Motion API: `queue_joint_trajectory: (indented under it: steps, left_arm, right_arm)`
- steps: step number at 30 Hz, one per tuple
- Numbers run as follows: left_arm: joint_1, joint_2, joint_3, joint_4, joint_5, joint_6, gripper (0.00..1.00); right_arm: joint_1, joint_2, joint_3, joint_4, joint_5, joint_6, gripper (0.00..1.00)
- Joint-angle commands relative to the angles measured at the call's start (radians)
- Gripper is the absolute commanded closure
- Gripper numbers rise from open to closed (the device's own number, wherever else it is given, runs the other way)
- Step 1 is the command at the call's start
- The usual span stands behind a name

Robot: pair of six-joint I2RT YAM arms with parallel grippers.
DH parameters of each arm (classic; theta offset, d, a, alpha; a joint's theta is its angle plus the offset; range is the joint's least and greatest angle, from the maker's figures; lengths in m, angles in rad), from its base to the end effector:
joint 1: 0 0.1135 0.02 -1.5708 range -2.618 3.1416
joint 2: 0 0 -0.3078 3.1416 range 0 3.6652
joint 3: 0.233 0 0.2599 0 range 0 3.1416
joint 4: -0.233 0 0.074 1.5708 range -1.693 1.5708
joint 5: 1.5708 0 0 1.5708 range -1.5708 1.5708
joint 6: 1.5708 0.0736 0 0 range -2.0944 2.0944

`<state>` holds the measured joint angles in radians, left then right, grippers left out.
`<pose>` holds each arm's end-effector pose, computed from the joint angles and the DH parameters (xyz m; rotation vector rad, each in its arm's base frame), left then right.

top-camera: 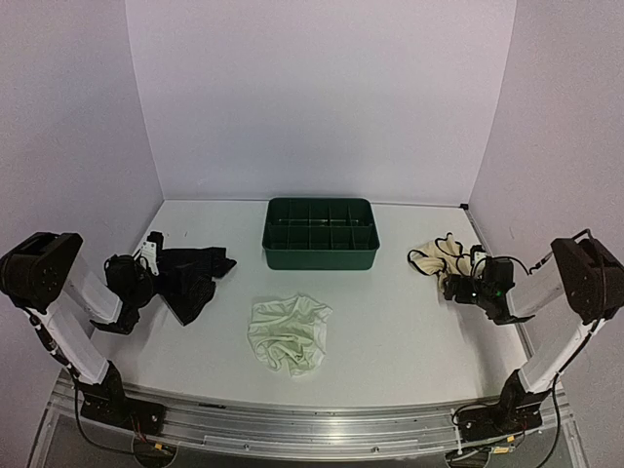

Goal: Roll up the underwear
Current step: Pick up the underwear from the center of the board.

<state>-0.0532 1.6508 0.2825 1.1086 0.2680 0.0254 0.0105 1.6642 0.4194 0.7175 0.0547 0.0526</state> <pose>0.2929 -0.0351 0.1474 0.2599 1.8105 -0.2647 0.3140 -0.0007 0.1254 0.0771 2.0959 -0.0193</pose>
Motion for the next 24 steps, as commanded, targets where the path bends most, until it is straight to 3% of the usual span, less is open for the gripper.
queue_joint_trajectory:
  steps: [1,9,13,16,20,24]
  left_arm:
    - [0.004,-0.001,0.024,0.035,0.014,-0.001,0.00]
    - [0.005,-0.044,0.024,0.012,0.003,-0.005,0.00]
    - [0.004,-0.223,0.190,-0.429,0.160,0.073,0.00]
    - [0.002,-0.362,0.201,-0.523,0.133,0.042,0.00]
    - [-0.064,-0.561,0.215,-0.696,0.322,0.276,0.00]
    - [-0.271,-0.648,0.284,-1.027,0.437,0.520,0.00]
  right_arm:
    - [-0.003,-0.078,0.055,-0.065,0.064,0.027,0.02]
    - [-0.003,-0.406,0.065,-0.293,0.060,0.065,0.02]
    - [-0.003,-0.523,0.214,-0.593,-0.022,0.069,0.02]
    - [-0.003,-0.534,0.366,-0.827,-0.130,0.094,0.09]
    - [0.005,-0.484,0.527,-1.020,-0.265,0.228,0.23]
    - [0.184,-0.404,0.642,-1.172,-0.162,0.320,0.29]
